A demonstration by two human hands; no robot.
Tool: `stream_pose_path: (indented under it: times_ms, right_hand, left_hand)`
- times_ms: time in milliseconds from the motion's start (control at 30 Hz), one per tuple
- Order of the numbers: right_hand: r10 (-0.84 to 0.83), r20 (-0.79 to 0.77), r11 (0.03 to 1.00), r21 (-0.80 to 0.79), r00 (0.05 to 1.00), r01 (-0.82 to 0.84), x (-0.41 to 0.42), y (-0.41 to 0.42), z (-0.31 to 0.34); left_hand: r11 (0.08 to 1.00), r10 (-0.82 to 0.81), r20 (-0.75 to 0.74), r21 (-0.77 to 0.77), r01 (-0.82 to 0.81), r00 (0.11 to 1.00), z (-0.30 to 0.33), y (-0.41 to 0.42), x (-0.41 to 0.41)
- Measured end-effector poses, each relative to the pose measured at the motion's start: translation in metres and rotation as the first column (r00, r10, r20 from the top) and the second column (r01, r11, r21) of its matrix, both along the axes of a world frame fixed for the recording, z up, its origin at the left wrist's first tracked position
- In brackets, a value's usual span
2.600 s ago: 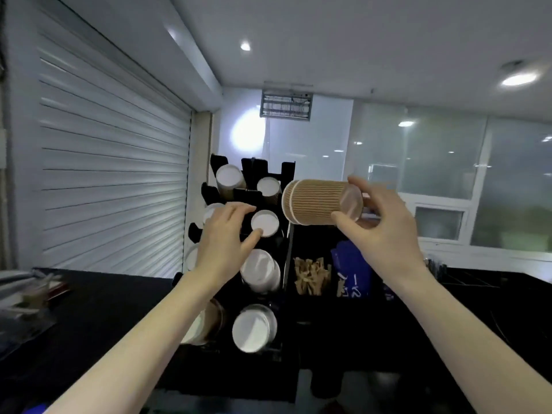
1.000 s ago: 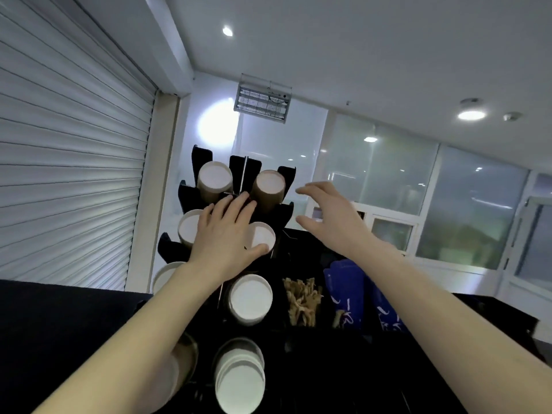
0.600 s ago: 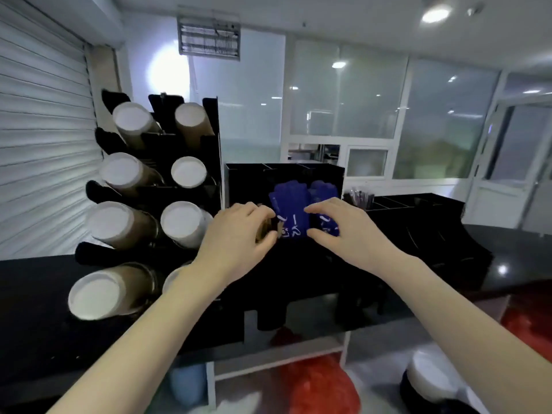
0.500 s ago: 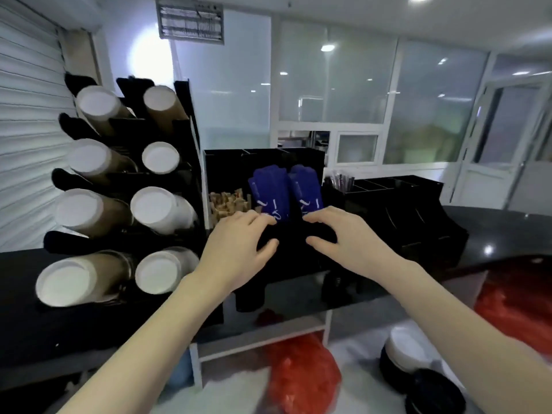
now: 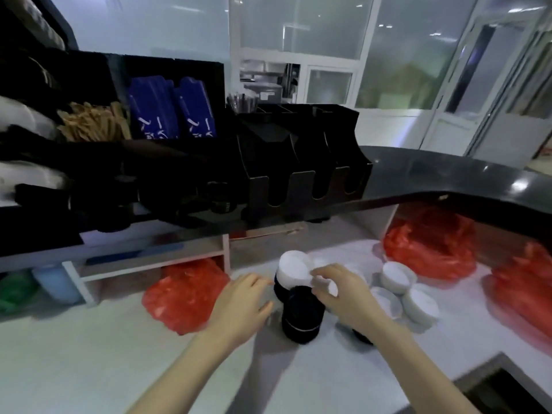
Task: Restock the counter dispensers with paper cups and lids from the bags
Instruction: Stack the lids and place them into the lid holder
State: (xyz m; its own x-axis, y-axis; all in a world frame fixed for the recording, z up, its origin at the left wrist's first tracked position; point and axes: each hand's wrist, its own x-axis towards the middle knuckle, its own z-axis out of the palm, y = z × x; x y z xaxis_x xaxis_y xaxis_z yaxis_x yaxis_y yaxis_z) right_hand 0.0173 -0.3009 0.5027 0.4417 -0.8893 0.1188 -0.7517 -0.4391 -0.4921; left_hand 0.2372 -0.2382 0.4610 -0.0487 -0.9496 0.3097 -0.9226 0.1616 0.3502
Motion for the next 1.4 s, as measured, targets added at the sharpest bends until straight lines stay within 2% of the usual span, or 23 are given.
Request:
stream_pose_path:
  times_ms: [133,233,367,533,733,933,1133,1400]
  right_hand:
    - [-0.049,0.077,0.994,0.098,0.996,0.041,-0.037,0.002,-0.043]
    - [-0.037,0.114,0.983,0.183,0.993,0.016,-0.042,-0.002,-0.070]
    - [-0.020,0.133,0.976,0.215,0.991,-0.009,-0.036,-0.005,-0.097]
    - [-0.081,0.236,0.973,0.229,0.968,0.025,-0.027,-0.002,-0.112]
    - [-0.255,0.458,0.930,0.358,0.851,0.086,-0.025,-0.004,-0.120]
    - [-0.270,0.443,0.926,0.363,0.855,0.105,-0.021,-0.001,-0.130]
    - [-0.299,0.432,0.930,0.332,0.851,0.158,-0.017,0.001,-0.128]
    - [-0.271,0.468,0.943,0.305,0.841,0.134,-0.022,-0.005,-0.116]
  left_hand:
    - [0.985,0.058,-0.146,0.171,-0.033,0.988,-0.040,-0.002,-0.039]
    - [0.973,0.091,-0.264,0.228,-0.030,0.960,-0.054,-0.010,-0.057]
    - [0.963,0.114,-0.284,0.268,-0.036,0.952,-0.069,-0.024,-0.069]
    - [0.973,0.116,-0.323,0.229,-0.041,0.939,-0.080,-0.027,-0.071]
    - [0.982,0.110,-0.444,0.187,-0.028,0.889,-0.085,-0.026,-0.065]
    - [0.990,0.100,-0.605,0.142,-0.016,0.790,-0.094,-0.027,-0.063]
    - [0.997,0.028,-0.600,0.076,0.022,0.799,-0.106,-0.030,-0.061]
    - [0.991,0.040,-0.603,0.129,0.047,0.797,-0.102,-0.030,-0.055]
